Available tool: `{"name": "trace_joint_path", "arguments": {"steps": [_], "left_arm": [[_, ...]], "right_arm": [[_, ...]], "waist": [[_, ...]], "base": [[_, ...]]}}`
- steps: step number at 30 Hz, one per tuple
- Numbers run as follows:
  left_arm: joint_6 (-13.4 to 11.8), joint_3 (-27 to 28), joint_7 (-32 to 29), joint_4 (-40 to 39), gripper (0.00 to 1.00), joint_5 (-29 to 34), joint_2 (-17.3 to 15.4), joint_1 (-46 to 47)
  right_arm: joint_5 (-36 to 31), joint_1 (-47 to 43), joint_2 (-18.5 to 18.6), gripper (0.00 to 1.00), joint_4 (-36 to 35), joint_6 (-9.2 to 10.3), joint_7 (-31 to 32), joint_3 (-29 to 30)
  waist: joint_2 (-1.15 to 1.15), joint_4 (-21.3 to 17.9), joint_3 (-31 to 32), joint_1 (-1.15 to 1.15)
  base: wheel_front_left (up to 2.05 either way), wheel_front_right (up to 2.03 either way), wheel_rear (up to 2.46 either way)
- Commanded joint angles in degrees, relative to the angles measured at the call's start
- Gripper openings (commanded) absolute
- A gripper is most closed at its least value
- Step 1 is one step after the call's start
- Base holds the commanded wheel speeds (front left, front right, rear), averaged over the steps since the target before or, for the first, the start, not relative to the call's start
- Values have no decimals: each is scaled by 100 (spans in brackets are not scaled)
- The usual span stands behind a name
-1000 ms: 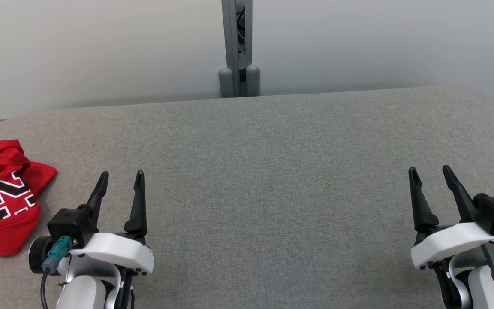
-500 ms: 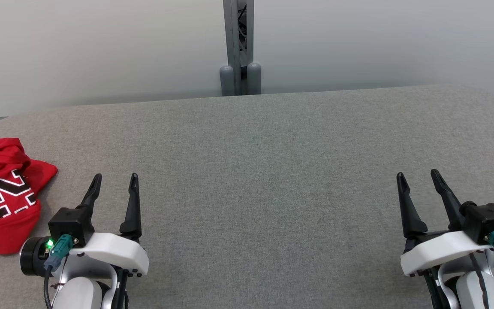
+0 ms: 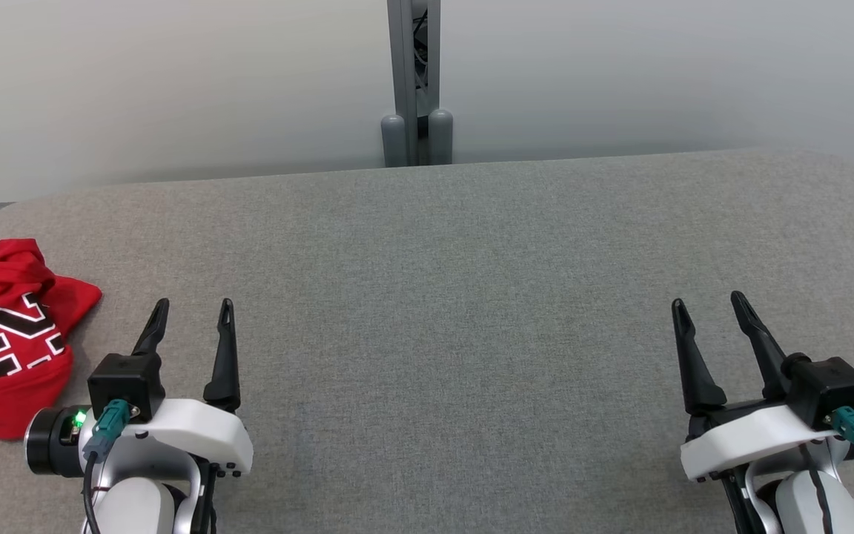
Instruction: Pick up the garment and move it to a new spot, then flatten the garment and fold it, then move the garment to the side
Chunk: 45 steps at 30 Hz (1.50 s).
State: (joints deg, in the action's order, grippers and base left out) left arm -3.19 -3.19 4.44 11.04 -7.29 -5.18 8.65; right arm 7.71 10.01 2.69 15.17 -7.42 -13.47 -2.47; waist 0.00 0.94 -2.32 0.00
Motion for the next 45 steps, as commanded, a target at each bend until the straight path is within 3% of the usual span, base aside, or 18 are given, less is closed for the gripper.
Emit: {"name": "trace_joint_path", "arguments": {"steps": [1,28,35,45], "left_arm": [[-35,4,-15,-25,100,-5,-50,-38],[-52,-150,-75,-68,100,-146,-108,10],[-157,-126,-1,-107,100,-233,-69,133],[-259,1,130,-28,100,-378,-95,50]], "right_arm": [[35,-45,29,100,-4,-13,-24,6],[277,32,31,100,215,-13,-10,165],[117,127,34,100,124,-13,48,138],[48,183,39,100,95,-13,105,-80]], "waist": [[0,4,2,0],[0,118,-52,0],[0,538,-185,0],[0,1589,-185,0]], "base": [[0,0,0],[0,0,0],[0,0,0],[0,0,0]]}}
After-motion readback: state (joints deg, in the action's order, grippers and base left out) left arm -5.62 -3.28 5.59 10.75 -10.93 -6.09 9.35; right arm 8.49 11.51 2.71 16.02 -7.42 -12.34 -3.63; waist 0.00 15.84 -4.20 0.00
